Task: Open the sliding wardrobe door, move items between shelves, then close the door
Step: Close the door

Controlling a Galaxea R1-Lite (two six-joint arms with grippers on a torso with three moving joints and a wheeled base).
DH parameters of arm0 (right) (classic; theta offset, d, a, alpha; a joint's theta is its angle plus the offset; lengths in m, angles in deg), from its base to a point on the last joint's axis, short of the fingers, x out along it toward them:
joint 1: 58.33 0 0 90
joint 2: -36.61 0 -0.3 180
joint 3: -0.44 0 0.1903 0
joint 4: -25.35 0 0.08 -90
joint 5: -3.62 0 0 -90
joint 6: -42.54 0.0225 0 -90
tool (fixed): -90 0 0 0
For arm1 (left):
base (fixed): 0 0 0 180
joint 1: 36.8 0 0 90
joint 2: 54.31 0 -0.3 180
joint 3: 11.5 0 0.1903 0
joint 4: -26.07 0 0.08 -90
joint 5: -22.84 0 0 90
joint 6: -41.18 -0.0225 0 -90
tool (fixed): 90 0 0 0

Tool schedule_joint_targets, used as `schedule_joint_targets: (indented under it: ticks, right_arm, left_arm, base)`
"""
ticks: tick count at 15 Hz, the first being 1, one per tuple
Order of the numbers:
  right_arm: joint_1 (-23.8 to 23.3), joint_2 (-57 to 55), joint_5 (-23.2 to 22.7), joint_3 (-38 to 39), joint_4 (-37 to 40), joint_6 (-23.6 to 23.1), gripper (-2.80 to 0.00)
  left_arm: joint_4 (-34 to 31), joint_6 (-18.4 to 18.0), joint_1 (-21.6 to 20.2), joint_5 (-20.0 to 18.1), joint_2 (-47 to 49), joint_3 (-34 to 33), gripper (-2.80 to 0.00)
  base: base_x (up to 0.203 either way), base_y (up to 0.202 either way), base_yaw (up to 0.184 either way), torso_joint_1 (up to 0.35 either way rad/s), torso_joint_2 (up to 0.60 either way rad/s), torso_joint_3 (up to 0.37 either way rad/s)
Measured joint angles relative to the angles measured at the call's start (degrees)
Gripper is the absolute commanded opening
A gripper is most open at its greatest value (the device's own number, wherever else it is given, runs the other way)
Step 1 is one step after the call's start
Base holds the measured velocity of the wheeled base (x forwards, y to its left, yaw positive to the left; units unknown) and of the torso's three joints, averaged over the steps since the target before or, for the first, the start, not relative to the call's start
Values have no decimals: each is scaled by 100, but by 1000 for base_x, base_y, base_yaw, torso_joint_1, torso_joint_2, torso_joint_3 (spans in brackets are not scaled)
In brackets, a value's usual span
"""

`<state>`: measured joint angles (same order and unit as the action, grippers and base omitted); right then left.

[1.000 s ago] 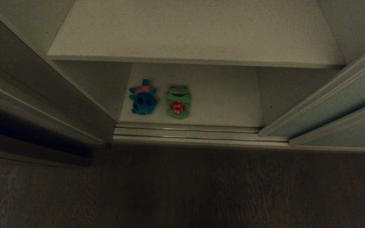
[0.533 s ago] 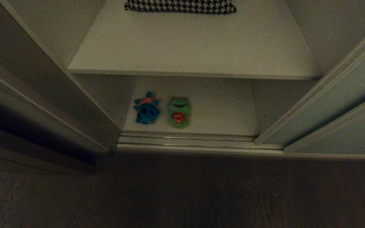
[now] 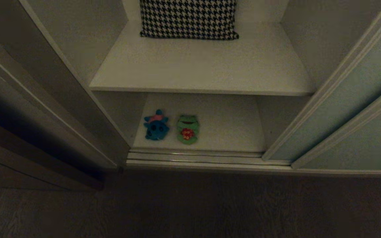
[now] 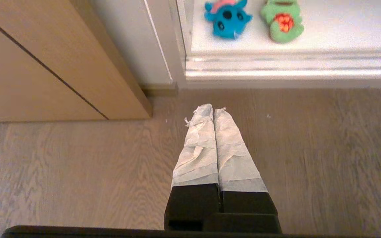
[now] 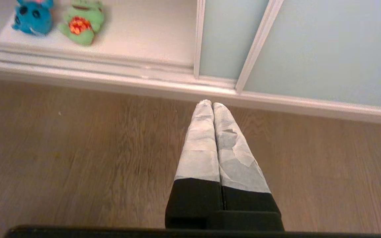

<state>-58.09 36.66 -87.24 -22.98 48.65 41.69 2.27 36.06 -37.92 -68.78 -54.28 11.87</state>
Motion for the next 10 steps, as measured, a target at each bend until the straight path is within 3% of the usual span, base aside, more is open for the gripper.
schedule_joint_targets:
  ticks: [2, 10]
  right_arm:
    - [0, 0, 0, 0, -4, -2, -280]
    - [0, 2, 0, -5, -4, 1, -280]
  left_arm:
    - [-2, 2, 0, 3, 0, 0, -280]
    - [-7, -13, 2, -9, 2, 0, -280]
  base:
    - [0, 0, 0, 2, 2, 196]
    - [0, 0, 0, 1, 0, 14]
